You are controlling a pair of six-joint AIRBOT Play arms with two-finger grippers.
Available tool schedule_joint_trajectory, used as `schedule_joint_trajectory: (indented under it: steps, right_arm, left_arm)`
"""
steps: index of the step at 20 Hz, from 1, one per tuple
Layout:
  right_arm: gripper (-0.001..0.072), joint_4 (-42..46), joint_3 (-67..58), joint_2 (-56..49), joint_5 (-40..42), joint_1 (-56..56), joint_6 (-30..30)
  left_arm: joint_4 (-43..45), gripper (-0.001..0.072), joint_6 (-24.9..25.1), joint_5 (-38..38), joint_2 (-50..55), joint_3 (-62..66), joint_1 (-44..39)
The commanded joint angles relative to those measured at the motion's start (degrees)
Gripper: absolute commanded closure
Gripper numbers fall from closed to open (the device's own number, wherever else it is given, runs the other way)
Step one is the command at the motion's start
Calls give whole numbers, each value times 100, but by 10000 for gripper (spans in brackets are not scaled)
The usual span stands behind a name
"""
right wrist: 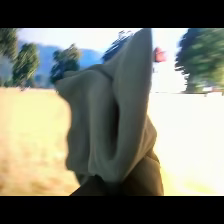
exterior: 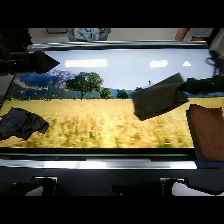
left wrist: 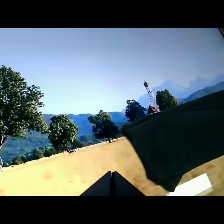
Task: Fold the shirts.
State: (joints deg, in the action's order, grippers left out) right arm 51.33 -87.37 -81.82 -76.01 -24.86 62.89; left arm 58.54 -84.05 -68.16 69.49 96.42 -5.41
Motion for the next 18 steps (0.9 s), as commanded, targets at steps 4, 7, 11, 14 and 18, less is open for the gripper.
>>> schedule_joint_trajectory:
  steps: [4,7,11,14,18]
  right_arm:
    - [673,337,-1123,63,-859,-1840,542]
    - [672,90,-1150,63,-542,-2308,671]
    - [672,-623,-1150,63,610,-2570,1086]
    - [672,-820,-1150,70,918,-2570,1261]
    - [672,-151,-1156,92,-321,-2796,1161]
  left_arm:
    - [0,686,136,2,7,-7,-4]
    - [0,685,138,2,7,-7,-4]
    - [0,685,136,4,7,-7,-4]
    - [0,686,136,4,7,-7,-4]
    - [0,686,179,2,7,-7,-4]
